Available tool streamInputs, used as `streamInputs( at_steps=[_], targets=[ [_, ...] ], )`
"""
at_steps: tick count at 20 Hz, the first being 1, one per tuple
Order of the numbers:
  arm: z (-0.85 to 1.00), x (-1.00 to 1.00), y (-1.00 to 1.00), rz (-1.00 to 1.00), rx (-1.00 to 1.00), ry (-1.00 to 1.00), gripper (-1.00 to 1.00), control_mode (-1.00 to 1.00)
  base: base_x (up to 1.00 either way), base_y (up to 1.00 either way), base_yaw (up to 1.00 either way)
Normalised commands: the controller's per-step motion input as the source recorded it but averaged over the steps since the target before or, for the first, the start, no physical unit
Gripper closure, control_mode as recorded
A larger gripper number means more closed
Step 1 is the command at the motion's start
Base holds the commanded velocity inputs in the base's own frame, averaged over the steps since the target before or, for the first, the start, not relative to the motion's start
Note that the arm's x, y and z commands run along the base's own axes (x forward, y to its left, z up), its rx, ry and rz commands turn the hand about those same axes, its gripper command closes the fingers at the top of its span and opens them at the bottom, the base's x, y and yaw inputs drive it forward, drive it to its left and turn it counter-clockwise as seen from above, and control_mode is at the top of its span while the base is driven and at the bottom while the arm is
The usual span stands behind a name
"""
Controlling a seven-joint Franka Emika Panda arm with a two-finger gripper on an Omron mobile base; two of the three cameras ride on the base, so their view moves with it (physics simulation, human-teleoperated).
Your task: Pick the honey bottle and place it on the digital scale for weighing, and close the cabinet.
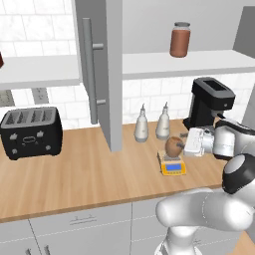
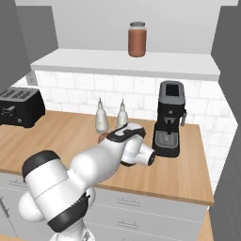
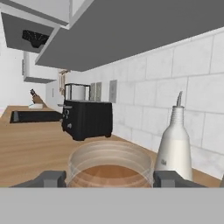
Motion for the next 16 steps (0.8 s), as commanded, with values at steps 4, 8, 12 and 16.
streamInputs(
  at_steps=[4, 8, 12, 16],
  targets=[
    [-0.1, -0.24, 0.14, 0.0, 0.0, 0.0, 1.0, -1.0, 0.0, 0.0, 0.0],
    [0.0, -0.15, 0.15, 0.0, 0.0, 0.0, 1.0, -1.0, 0.0, 0.0, 0.0],
    [-0.09, 0.0, 0.05, 0.0, 0.0, 0.0, -1.0, -1.0, 0.0, 0.0, 0.0],
    [-0.04, 0.14, -0.03, 0.01, 0.0, 0.0, -1.0, -1.0, 0.0, 0.0, 0.0]
  ],
)
